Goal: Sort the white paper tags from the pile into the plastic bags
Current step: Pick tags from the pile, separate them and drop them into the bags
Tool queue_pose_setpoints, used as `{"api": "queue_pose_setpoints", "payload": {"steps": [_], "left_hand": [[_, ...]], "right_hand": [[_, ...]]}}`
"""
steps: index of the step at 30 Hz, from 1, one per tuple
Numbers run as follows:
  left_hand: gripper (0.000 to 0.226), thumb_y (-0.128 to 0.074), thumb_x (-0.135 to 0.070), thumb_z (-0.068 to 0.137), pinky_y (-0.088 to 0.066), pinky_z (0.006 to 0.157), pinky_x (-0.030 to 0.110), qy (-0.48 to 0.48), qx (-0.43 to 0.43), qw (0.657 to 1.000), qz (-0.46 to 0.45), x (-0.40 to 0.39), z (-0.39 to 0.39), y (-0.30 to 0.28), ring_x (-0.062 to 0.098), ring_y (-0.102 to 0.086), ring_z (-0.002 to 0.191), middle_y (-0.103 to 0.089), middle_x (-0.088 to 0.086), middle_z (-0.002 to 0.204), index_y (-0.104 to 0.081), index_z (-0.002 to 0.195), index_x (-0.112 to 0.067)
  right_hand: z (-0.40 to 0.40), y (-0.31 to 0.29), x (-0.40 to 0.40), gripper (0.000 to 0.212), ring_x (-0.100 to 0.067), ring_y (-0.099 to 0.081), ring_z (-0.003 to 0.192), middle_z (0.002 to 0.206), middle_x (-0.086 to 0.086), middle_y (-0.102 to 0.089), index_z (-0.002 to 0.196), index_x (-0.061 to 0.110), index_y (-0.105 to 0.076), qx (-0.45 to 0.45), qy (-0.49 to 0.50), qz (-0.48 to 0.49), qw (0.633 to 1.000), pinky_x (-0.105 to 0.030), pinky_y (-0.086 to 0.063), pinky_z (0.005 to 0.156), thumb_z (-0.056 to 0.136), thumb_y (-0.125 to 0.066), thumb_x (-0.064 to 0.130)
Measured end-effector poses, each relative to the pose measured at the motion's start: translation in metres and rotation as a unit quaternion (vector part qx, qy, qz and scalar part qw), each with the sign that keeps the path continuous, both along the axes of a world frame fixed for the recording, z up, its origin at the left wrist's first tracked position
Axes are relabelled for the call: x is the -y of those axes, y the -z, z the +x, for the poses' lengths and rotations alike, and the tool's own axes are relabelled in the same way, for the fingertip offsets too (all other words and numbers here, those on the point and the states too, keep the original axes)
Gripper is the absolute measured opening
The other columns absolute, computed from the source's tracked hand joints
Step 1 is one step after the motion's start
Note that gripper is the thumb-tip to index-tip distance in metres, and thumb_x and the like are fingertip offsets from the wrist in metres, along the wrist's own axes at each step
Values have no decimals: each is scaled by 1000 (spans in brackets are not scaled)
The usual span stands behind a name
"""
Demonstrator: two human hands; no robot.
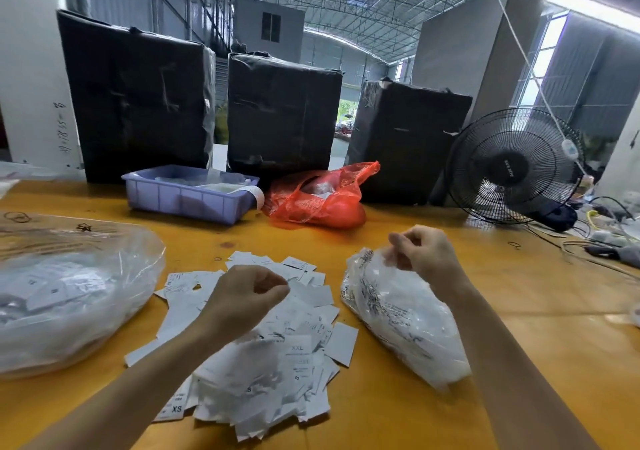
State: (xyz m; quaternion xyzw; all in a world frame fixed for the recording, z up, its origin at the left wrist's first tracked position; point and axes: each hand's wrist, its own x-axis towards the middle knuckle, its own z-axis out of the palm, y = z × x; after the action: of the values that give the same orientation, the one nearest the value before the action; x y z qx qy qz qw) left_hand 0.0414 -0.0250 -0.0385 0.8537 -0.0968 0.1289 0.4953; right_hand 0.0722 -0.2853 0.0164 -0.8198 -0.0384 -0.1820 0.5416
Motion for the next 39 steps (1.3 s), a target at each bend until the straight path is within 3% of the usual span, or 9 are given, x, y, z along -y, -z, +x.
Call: {"api": "queue_pose_setpoints", "payload": {"steps": [3,7,14,20,22,24,28,35,39], "left_hand": [[35,-68,-42,75,-55,66,19,71,-95,975,-190,6,-6,-10,18,-71,82,-75,5,85,-70,91,-11],[67,-60,-56,66,-57,61,28,156,-239,895,-344,9,-11,-23,29,-72,82,-73,17,94,-64,104,-1],[19,-71,-16,77,-55,59,21,140,-237,905,-325,-5,-10,-19,20,-72,74,-74,15,89,-73,89,-2],[12,-75,-15,75,-49,51,14,57,-164,950,-259,-7,-8,-20,8,-67,59,-74,8,75,-73,76,-4],[13,-75,-15,76,-49,52,15,51,-158,954,-250,-7,-8,-19,7,-66,57,-74,9,75,-72,78,-3],[14,-74,-16,77,-50,55,16,52,-157,957,-236,-8,-8,-18,8,-66,59,-74,8,76,-72,80,-3],[15,-69,-18,83,-51,59,18,65,-164,959,-222,-8,-7,-17,8,-67,62,-75,5,79,-71,84,-4],[8,-73,-11,79,-51,55,17,61,-156,963,-213,-8,-7,-16,9,-66,61,-74,8,76,-68,80,-5],[26,-79,-5,69,-53,61,22,55,-158,955,-243,-8,-8,-18,15,-68,63,-71,13,77,-59,85,-5]], "right_hand": [[-14,-7,-31,19,-16,-66,61,70,-7,-69,84,2,-59,-67,-165,121,977,-26,-54,60,89,-57,20],[-27,8,-81,22,-9,-63,60,67,1,-69,77,9,-61,-95,-265,113,953,-23,-53,62,74,-64,30],[-21,26,-92,23,-9,-59,71,71,4,-66,76,12,-63,-123,-259,203,936,-26,-47,67,72,-63,35],[-19,30,-91,61,-16,-70,78,89,1,-74,99,13,-68,-199,-246,205,926,-31,-53,68,65,-59,63],[-22,29,-93,53,-15,-70,80,86,2,-73,91,17,-71,-193,-257,158,934,-29,-52,70,61,-68,61],[-24,31,-94,31,-14,-68,78,83,1,-73,87,16,-71,-178,-246,131,944,-27,-51,71,70,-75,42],[-24,32,-94,5,-12,-66,69,75,-2,-72,88,9,-70,-176,-216,161,947,-26,-50,70,85,-67,10],[-27,29,-95,17,-10,-68,69,78,1,-73,86,11,-70,-164,-216,131,954,-26,-50,69,82,-69,28],[-28,32,-95,5,-9,-65,66,72,0,-72,84,10,-71,-139,-215,100,961,-24,-49,67,83,-70,14]]}}
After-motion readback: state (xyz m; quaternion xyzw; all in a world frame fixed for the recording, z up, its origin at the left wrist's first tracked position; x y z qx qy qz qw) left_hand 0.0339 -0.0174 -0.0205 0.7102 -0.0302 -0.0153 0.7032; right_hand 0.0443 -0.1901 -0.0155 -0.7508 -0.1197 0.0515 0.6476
